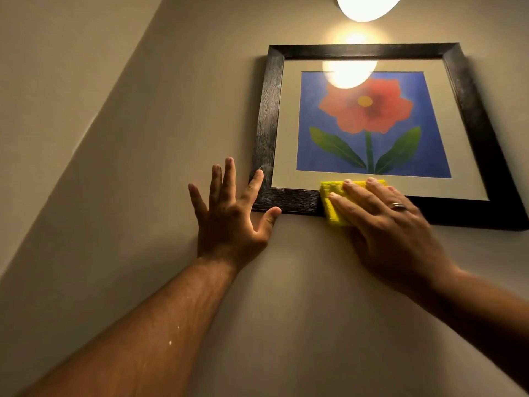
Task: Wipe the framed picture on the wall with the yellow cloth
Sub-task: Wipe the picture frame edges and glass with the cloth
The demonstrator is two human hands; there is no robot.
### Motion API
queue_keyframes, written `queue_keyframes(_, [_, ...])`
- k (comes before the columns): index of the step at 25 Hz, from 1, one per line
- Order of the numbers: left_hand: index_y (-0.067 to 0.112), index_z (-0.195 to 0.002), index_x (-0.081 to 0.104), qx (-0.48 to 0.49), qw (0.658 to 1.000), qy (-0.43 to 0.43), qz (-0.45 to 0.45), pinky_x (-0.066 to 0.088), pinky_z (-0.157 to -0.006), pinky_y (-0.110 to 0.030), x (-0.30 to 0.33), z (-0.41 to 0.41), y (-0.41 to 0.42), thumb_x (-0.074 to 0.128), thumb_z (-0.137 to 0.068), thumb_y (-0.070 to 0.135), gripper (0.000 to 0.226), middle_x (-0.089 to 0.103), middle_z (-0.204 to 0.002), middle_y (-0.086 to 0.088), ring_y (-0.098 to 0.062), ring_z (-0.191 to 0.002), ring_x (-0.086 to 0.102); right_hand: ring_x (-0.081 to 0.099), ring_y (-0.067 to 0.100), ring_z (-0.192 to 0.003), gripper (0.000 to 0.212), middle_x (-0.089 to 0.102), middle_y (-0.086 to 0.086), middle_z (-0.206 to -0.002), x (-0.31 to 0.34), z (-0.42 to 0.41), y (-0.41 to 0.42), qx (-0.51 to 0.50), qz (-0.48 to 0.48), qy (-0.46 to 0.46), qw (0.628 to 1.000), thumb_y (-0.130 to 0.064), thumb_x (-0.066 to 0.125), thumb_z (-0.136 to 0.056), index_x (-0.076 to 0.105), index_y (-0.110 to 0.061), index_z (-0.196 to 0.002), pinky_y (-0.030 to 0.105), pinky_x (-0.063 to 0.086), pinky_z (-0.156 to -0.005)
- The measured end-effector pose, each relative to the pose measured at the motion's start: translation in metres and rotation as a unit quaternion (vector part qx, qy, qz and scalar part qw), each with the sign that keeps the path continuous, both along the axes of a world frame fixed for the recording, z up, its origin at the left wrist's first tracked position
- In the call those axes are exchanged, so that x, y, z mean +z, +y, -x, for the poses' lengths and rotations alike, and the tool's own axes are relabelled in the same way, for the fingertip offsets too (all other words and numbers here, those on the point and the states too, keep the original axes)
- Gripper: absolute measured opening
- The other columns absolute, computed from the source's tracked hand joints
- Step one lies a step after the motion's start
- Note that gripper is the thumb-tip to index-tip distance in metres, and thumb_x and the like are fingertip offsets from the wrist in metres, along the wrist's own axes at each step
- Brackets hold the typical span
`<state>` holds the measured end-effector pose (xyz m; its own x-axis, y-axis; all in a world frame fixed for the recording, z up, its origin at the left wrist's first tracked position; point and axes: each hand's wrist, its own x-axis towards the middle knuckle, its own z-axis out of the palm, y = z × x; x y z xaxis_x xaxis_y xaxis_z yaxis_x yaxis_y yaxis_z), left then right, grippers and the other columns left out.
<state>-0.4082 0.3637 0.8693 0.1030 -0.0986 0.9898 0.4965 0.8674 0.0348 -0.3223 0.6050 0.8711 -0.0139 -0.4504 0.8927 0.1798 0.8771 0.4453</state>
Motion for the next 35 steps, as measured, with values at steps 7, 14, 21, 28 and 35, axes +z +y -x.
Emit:
queue_keyframes(7, [0.048,-0.146,0.030,-0.067,0.997,-0.039,0.010,-0.010,-0.115,-0.058,0.005,0.000,-0.010,0.043,-0.082,0.067,0.068,0.008,-0.165,-0.005,-0.020,-0.151,-0.007,0.037,0.037,-0.138,0.050,0.044,0.008,-0.150,0.019,0.007,-0.067,0.025,-0.053,-0.067,0.996,-0.037,0.044,-0.092,0.040,-0.029,-0.142,0.054,0.028,-0.114])
queue_keyframes(14, [0.052,-0.144,0.027,-0.009,0.997,-0.047,0.066,-0.006,-0.119,-0.055,0.013,0.006,-0.054,0.030,-0.090,0.065,0.056,0.003,-0.165,-0.004,-0.025,-0.151,-0.006,0.034,0.037,-0.140,0.061,0.038,0.007,-0.153,0.017,0.000,-0.032,-0.035,-0.086,-0.084,0.992,-0.048,0.046,-0.091,0.030,-0.028,-0.146,0.058,0.032,-0.112])
queue_keyframes(21, [0.053,-0.148,-0.002,0.004,0.997,-0.027,0.077,-0.010,-0.119,-0.057,0.014,0.021,-0.058,0.026,-0.087,0.066,0.068,-0.005,-0.165,-0.004,-0.023,-0.151,-0.010,0.047,0.037,-0.131,0.052,0.046,0.005,-0.148,0.040,0.001,-0.074,-0.039,-0.164,-0.054,0.984,-0.042,0.040,-0.091,0.043,-0.024,-0.140,0.058,0.039,-0.106])
queue_keyframes(28, [0.050,-0.134,0.047,-0.036,0.994,0.019,0.101,-0.008,-0.119,-0.057,0.008,0.018,-0.062,0.032,-0.091,0.063,0.048,0.005,-0.165,-0.007,-0.023,-0.152,0.003,0.051,0.038,-0.117,0.043,0.054,0.007,-0.135,0.114,-0.006,-0.112,-0.014,-0.077,-0.067,0.995,-0.041,0.033,-0.098,0.052,-0.019,-0.130,0.049,0.043,-0.098])
queue_keyframes(35, [0.053,-0.130,0.050,-0.021,0.995,0.014,0.100,-0.007,-0.120,-0.054,0.008,0.014,-0.061,0.033,-0.090,0.065,0.045,0.010,-0.164,-0.007,-0.025,-0.151,0.008,0.061,0.034,-0.112,0.040,0.058,0.003,-0.138,0.082,-0.006,-0.101,0.019,-0.163,-0.046,0.985,-0.040,0.040,-0.091,0.056,-0.025,-0.125,0.048,0.055,-0.087])
